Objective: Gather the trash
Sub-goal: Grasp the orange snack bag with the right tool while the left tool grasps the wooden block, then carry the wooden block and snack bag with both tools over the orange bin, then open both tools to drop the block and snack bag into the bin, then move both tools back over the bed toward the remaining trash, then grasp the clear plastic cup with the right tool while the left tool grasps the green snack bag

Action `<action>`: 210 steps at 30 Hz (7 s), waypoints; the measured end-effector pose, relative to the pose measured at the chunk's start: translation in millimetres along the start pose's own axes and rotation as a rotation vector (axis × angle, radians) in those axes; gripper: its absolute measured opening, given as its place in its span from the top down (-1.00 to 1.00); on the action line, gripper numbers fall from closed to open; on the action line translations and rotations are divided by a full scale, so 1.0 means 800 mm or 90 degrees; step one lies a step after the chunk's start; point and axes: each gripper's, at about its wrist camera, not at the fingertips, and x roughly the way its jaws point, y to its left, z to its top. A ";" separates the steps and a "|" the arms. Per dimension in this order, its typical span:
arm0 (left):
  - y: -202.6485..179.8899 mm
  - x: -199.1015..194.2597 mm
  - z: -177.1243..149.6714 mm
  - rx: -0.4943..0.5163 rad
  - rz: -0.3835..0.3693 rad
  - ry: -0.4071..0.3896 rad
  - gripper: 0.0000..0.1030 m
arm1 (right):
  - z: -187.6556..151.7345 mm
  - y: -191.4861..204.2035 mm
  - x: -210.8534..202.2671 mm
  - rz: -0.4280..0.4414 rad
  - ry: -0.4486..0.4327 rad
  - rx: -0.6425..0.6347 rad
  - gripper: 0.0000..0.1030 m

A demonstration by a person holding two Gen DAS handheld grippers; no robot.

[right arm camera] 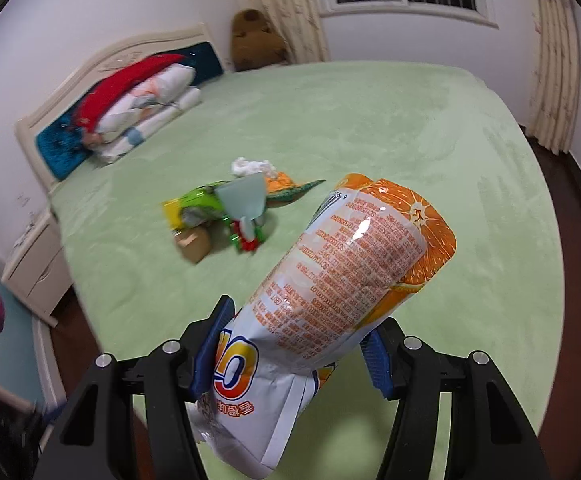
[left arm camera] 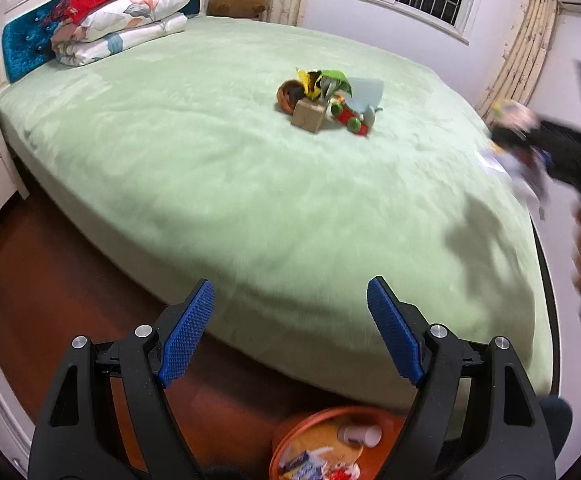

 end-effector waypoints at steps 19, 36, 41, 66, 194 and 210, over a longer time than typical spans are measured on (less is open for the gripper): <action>-0.023 0.223 0.206 0.027 0.074 0.036 -0.50 | -0.121 -0.040 -0.144 0.054 -0.034 -0.033 -0.15; -0.023 0.178 0.190 0.081 0.051 0.039 0.18 | -0.132 -0.031 -0.142 0.097 -0.037 -0.031 -0.15; -0.027 0.112 0.157 0.121 0.026 -0.007 0.18 | -0.138 -0.017 -0.136 0.114 -0.029 -0.034 -0.15; -0.027 0.024 -0.194 0.150 -0.140 0.218 0.18 | -0.308 0.074 -0.045 0.200 0.212 -0.182 -0.15; 0.015 0.084 0.103 -0.088 -0.043 0.040 -0.55 | -0.107 0.027 -0.070 0.100 -0.011 -0.153 -0.20; -0.003 0.249 0.266 -0.147 -0.029 0.122 -0.52 | -0.139 0.003 -0.079 0.095 -0.026 -0.115 -0.20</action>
